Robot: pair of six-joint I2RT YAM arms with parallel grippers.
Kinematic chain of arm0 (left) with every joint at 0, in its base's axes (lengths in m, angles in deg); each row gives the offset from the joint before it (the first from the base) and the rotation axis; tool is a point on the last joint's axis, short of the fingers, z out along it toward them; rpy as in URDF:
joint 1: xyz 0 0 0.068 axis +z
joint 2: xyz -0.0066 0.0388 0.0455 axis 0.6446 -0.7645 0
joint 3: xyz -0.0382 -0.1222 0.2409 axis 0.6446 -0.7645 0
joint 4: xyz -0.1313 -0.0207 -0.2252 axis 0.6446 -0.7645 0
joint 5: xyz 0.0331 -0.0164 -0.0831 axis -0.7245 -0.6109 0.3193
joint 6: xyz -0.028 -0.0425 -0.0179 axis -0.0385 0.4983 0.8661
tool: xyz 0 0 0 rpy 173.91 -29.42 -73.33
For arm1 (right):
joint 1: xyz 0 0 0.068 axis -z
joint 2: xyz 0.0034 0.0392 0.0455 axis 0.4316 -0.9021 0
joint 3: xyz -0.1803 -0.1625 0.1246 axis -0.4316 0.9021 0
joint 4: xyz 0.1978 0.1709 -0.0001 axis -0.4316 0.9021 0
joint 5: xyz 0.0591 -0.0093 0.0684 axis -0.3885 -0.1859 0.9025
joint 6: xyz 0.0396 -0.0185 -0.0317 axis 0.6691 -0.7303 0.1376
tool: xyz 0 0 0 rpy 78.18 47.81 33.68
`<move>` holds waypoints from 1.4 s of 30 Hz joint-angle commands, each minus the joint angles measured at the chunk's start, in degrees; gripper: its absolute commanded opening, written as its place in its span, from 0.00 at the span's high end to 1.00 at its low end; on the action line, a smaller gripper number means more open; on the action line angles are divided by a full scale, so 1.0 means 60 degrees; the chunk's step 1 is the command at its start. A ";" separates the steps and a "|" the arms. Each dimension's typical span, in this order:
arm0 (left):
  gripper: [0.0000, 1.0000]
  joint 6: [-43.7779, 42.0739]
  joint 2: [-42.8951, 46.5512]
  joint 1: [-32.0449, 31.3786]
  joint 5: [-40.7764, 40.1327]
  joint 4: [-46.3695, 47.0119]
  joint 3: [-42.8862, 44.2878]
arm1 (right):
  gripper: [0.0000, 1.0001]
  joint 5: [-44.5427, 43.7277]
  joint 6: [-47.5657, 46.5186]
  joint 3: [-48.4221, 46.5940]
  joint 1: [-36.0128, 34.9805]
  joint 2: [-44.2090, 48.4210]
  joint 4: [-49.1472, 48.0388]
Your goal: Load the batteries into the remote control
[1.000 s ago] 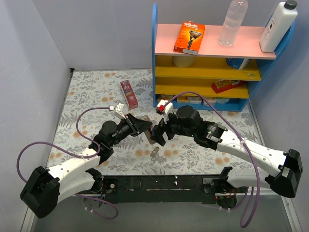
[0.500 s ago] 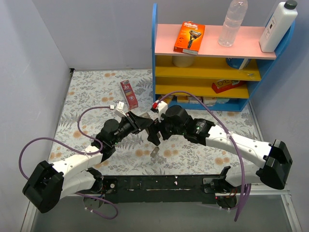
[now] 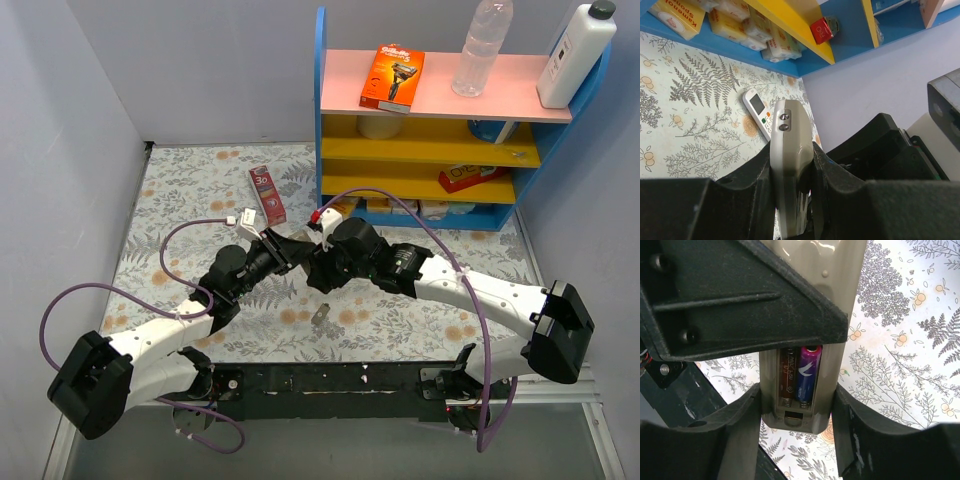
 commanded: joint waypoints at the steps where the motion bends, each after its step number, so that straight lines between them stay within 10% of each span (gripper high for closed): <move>1: 1.00 0.0004 0.0128 -0.0031 -0.0164 0.0012 0.0352 | 0.81 0.0018 -0.0207 -0.0359 -0.0116 0.0079 -0.0244; 6: 0.96 -0.0113 0.0289 -0.0031 -0.0311 -0.0207 0.0352 | 0.99 0.0106 -0.0120 -0.0198 -0.0116 0.0240 -0.0361; 16: 0.51 -0.0216 0.0846 -0.0031 -0.0955 -0.0764 0.0293 | 0.99 0.0194 -0.0017 -0.0110 -0.0116 0.0299 -0.0405; 21: 0.45 -0.0201 0.0817 -0.0031 -0.0956 -0.0808 0.0308 | 0.99 0.0179 0.0012 -0.0081 -0.0116 0.0343 -0.0405; 25: 0.49 -0.0201 0.0772 -0.0031 -0.0956 -0.0940 0.0351 | 0.99 0.0165 0.0012 -0.0066 -0.0116 0.0372 -0.0405; 34: 1.00 -0.0318 0.0787 -0.0031 -0.1307 -0.1028 0.0293 | 0.99 0.0282 -0.0075 0.0022 -0.0131 0.0387 -0.0464; 42: 1.00 -0.0407 0.0933 -0.0031 -0.1088 -0.1116 0.0220 | 0.24 0.0678 -0.1143 0.0359 -0.0131 0.1396 -0.1079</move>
